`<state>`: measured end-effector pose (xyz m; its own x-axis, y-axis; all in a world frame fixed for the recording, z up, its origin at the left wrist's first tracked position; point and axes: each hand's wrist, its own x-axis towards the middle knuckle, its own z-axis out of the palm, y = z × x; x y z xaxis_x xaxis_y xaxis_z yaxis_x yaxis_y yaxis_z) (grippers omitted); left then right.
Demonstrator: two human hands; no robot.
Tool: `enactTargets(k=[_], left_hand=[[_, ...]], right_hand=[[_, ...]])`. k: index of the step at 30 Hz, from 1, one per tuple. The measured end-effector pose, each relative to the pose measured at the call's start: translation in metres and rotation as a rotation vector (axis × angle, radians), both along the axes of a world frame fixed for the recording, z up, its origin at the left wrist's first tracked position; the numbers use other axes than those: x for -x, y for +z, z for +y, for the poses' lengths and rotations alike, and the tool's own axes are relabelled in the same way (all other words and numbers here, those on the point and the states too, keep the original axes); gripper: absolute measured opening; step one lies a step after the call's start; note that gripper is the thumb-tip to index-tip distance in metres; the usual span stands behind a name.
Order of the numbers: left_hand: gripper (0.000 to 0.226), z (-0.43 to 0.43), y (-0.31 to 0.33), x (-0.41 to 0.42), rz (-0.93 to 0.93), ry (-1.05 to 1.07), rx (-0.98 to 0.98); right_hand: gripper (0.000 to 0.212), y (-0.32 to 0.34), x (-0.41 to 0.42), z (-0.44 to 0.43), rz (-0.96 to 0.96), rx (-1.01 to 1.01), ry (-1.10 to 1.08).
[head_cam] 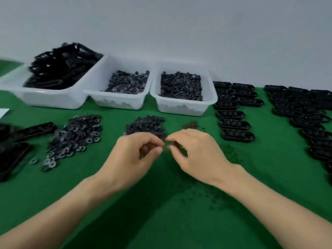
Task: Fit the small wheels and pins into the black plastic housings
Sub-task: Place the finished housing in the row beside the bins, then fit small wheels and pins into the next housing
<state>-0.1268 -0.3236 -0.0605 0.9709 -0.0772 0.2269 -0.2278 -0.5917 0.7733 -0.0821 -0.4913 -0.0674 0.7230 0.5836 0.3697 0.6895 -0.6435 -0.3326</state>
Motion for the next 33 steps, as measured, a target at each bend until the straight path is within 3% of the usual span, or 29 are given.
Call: enactTargets(k=[7,13,18,21,28,30,33], left_hand=[[0.013,0.106,-0.02,0.074,-0.005,0.374,-0.015],[0.013,0.165,-0.029,0.099,-0.018,0.52,0.039],[0.017,0.208,-0.037,0.106,-0.035,0.652,0.062],[0.021,0.227,-0.042,0.112,-0.02,0.696,0.076],[0.027,0.241,-0.035,0.124,-0.093,0.614,0.241],[0.032,0.24,-0.032,0.127,-0.1,0.502,0.239],[0.057,0.234,-0.032,0.126,-0.001,0.284,0.171]], right_hand=[[0.017,0.006,0.011,0.119,0.126,0.047,0.204],[0.019,0.002,0.023,0.22,0.171,0.053,0.297],[0.031,0.001,0.018,0.295,0.162,0.159,0.267],[0.026,-0.003,0.014,0.317,0.229,0.23,0.201],[0.012,0.019,0.015,0.294,0.384,-0.029,0.206],[0.012,0.03,0.023,0.277,0.467,0.061,0.327],[0.013,0.026,0.04,0.261,0.495,0.235,0.444]])
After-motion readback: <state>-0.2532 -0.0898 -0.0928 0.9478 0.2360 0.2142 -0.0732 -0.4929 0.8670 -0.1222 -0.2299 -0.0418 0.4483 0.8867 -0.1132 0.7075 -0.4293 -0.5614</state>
